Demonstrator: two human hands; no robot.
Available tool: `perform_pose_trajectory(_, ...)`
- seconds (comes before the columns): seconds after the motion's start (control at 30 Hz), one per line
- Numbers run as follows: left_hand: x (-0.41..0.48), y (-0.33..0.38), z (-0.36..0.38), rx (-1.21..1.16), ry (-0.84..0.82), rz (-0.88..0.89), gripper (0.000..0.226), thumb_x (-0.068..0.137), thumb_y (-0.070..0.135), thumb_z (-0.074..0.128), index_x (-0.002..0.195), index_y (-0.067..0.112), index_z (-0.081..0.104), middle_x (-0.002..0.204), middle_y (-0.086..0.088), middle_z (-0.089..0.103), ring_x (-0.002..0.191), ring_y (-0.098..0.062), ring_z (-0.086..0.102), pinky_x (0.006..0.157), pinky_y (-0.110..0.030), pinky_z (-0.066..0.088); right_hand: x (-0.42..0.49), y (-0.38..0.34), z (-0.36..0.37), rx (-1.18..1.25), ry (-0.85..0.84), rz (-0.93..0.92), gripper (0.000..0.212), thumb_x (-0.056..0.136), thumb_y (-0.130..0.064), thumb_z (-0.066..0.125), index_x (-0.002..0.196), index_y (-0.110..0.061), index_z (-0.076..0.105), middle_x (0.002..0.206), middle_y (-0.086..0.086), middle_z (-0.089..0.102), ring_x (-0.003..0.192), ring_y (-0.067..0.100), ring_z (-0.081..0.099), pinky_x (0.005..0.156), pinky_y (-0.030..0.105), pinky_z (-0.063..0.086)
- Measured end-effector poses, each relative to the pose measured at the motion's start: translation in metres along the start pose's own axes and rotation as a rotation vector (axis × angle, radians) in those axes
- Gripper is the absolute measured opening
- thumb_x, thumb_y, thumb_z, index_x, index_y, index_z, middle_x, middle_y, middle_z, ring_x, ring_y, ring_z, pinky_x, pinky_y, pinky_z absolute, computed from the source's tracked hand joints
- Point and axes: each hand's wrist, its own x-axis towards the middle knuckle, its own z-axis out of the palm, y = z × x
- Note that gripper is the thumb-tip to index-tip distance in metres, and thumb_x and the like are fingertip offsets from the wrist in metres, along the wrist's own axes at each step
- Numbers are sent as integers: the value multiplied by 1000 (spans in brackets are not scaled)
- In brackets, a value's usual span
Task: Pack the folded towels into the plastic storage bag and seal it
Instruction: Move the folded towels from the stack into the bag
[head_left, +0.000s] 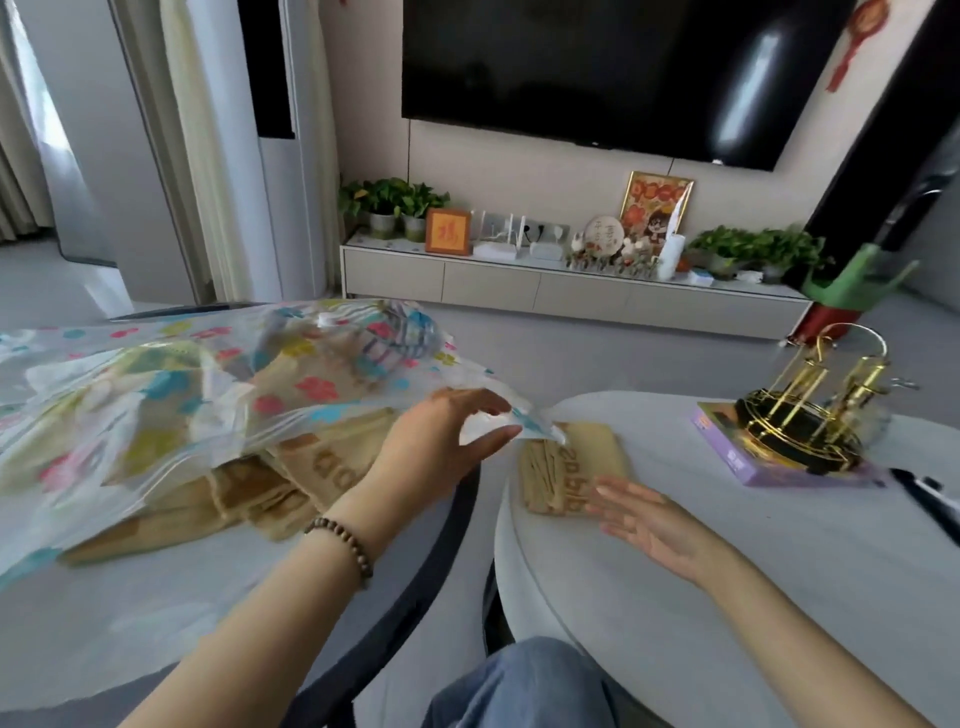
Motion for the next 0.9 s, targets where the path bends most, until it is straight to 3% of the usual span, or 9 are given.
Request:
perform_pose_trajectory(0.07,8,7,34,-30,-67,-4,29,84,42,63,108,25,65,107,8,69,100,-12,59,80,-24,44,12,2,-24,-67,196,-27,30,89,-11,61,118,-13,56,122,12,58,112,21,56,90,29,42)
perform_pose_trajectory(0.17,15,8,80,-72,-211,-84,38,85,40,62,119,24,58,119,7,64,105,-13,58,84,-24,43,37,11,-48,-113,364,2,53,89,-15,64,136,-5,42,136,16,51,121,27,52,77,25,44)
perform_pose_trajectory(0.23,18,4,103,-89,-293,-154,48,86,39,63,129,22,51,130,5,58,111,-14,56,89,-24,41,56,16,-55,-75,394,59,61,88,-19,65,139,-3,36,137,18,51,115,27,54,86,31,44)
perform_pose_trajectory(0.33,17,-3,127,-132,-346,-199,57,85,36,65,135,19,43,138,2,51,119,-17,51,95,-25,39,81,22,-57,-36,360,125,50,88,-24,66,130,-2,48,127,19,60,98,25,60,83,35,48)
perform_pose_trajectory(0.47,18,-6,139,-169,-348,-187,59,84,34,66,135,19,41,139,2,48,120,-17,50,94,-24,38,93,25,-50,-152,396,146,31,83,-22,71,108,-5,60,85,9,64,64,16,55,47,22,40)
perform_pose_trajectory(0.53,20,-6,139,-174,-337,-167,60,83,35,67,136,20,40,138,2,49,121,-16,49,93,-21,36,89,21,-45,-98,345,183,21,82,-19,71,96,-8,60,76,6,59,59,15,49,49,23,34)
perform_pose_trajectory(0.67,18,3,130,-171,-311,-65,73,77,44,71,138,25,38,139,5,48,124,-12,44,95,-17,32,53,-8,-22,186,93,84,11,89,-17,59,97,-12,64,81,3,70,73,15,63,62,24,50)
perform_pose_trajectory(0.77,11,15,117,-75,-246,41,76,75,45,71,139,26,37,140,7,47,128,-12,41,102,-23,33,12,-35,-2,252,-91,-16,24,80,-24,64,99,-10,68,90,7,74,78,14,70,68,25,57)
perform_pose_trajectory(0.9,-3,25,79,-20,-136,47,55,82,21,60,134,32,44,117,4,65,105,-18,58,86,-30,44,-37,-58,29,168,-250,-103,40,78,-32,62,107,-5,70,106,14,72,93,19,70,76,28,59)
